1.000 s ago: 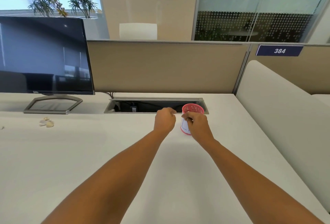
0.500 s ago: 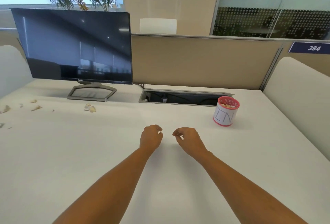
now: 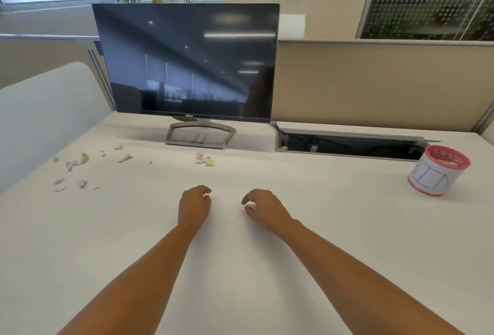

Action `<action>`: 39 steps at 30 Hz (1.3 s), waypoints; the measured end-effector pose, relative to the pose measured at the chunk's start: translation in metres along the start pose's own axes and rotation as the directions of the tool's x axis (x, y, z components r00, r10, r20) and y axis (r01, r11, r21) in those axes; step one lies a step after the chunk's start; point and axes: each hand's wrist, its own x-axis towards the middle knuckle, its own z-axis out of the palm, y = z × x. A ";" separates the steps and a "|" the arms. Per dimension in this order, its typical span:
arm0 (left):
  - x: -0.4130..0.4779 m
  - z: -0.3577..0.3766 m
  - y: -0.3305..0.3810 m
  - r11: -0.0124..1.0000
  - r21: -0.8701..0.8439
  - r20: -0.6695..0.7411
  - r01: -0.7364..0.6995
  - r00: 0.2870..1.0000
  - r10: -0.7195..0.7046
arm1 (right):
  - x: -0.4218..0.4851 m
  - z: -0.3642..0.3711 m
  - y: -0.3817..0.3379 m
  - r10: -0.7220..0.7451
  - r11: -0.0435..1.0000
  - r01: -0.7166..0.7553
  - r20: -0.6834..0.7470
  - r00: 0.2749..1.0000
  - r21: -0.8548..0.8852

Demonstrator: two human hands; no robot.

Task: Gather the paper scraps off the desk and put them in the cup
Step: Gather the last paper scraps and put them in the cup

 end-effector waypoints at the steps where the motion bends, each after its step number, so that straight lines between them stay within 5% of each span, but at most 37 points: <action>1: 0.008 -0.006 -0.008 1.000 -0.008 -0.017 -0.005 1.000 0.005 | 0.009 0.007 -0.006 -0.003 1.000 0.003 0.012 1.000 -0.003; 7: 0.060 -0.027 -0.039 0.998 0.014 -0.007 -0.061 0.998 0.061 | 0.064 0.033 -0.032 0.042 0.999 -0.040 0.072 0.997 -0.024; 23: 0.158 0.001 -0.032 0.947 -0.073 0.201 -0.313 0.925 0.321 | 0.192 0.043 -0.041 0.281 0.960 -0.281 -0.083 0.956 0.007; 30: 0.168 0.012 -0.044 0.939 -0.055 0.046 -0.339 0.939 0.341 | 0.222 0.040 -0.038 0.314 0.946 -0.315 -0.027 0.949 -0.083; 39: 0.148 0.013 -0.047 0.979 -0.003 -0.027 -0.204 0.979 0.203 | 0.208 0.058 -0.049 0.286 0.957 -0.277 -0.154 0.946 0.082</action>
